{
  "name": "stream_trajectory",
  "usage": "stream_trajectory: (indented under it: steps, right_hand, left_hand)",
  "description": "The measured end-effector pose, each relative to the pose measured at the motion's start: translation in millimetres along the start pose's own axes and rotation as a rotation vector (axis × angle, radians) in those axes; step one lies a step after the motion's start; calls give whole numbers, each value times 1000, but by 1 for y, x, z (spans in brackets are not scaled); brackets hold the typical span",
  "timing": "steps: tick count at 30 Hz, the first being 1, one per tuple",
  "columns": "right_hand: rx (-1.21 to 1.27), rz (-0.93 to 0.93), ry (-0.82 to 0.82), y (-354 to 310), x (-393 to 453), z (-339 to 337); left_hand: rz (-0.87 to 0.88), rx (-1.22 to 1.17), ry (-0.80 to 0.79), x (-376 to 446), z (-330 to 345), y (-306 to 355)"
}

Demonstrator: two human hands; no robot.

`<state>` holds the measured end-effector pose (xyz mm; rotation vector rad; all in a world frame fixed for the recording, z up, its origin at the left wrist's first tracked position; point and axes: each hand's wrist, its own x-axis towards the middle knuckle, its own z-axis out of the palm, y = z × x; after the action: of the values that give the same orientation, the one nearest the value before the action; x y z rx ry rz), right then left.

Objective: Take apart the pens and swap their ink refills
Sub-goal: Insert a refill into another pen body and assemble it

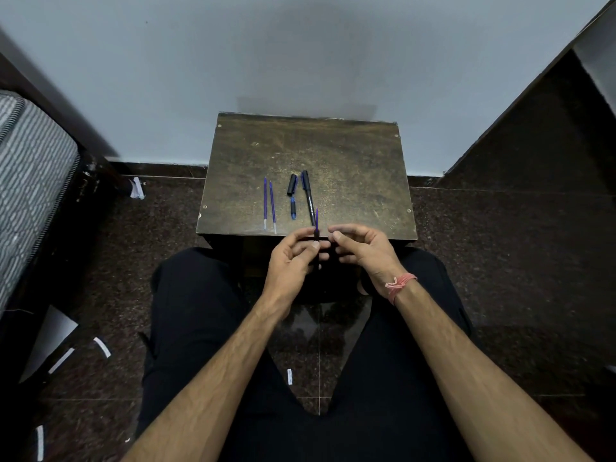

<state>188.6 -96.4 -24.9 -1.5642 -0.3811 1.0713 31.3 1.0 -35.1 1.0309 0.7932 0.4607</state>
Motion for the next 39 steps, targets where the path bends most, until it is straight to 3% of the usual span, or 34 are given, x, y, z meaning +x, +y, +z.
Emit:
stream_trajectory:
  steps: [6,11,15,21,28,34,36,39]
  right_hand:
    - [-176,-34,6,2,1,5]
    - [-619,-345,149,1,0,24]
    - [-927,-552,146,-24,10,50]
    - [-1348,-563,39,-55,43,79]
    - [-1570,-550,115,-52,47,97]
    - [-1514,-602,101,-44,32,89]
    - [-1293,-617,111,-38,24,75]
    - [-702,-481,131,-21,7,44]
  left_hand:
    - [42,-81,147,4,-7,1]
    - [71,-90,245,5,-12,2]
    - [89,-79,319,2,-16,6]
    - [91,-20,415,2,-18,7]
    - [88,25,453,1,-22,8]
    - [88,-3,447,0,-21,8]
    - [96,13,419,0,-21,8]
    - [93,70,285,0,-16,5]
